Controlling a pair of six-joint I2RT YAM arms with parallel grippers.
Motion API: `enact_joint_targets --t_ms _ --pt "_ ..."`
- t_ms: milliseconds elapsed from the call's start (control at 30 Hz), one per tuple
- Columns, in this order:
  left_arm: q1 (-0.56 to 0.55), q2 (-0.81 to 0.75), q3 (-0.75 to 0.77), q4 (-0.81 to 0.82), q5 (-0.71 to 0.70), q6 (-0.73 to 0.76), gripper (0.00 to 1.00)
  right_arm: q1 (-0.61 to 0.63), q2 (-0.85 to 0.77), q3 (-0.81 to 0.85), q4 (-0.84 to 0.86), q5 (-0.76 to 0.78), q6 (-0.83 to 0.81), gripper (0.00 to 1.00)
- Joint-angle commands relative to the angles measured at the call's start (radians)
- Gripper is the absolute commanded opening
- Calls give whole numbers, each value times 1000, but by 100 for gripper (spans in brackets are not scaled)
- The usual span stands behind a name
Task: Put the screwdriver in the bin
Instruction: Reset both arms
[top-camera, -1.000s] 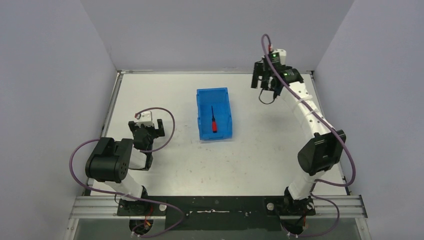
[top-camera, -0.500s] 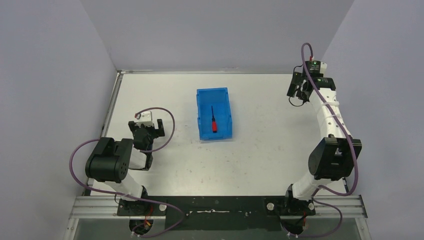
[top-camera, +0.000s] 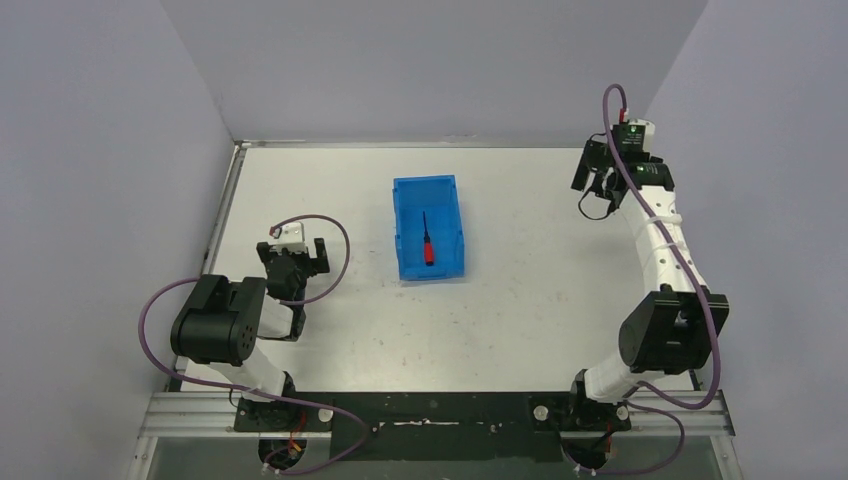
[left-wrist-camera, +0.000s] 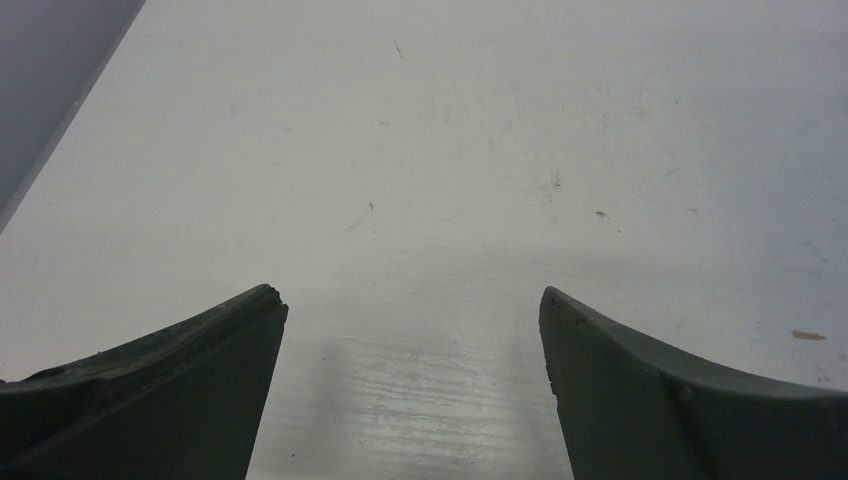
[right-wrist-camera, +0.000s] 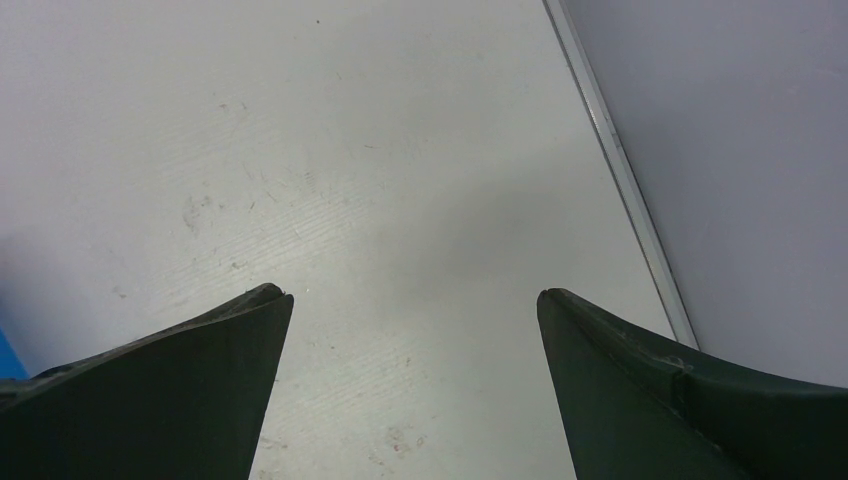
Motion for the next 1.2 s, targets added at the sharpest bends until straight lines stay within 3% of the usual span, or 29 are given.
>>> enact_joint_targets --t_ms 0,400,733,967,1167 --pt "6 -19 8 25 5 -10 97 4 -80 -26 58 -40 15 100" --pt "6 -19 8 25 5 -9 97 3 -165 -160 121 -106 50 100" --pt "6 -19 8 26 6 -10 97 2 -243 -294 155 -70 100 100" --pt "6 -18 9 26 6 -10 97 5 -494 -592 269 -159 194 100" --pt "6 -20 8 26 5 -9 97 7 -637 -631 275 -243 228 100"
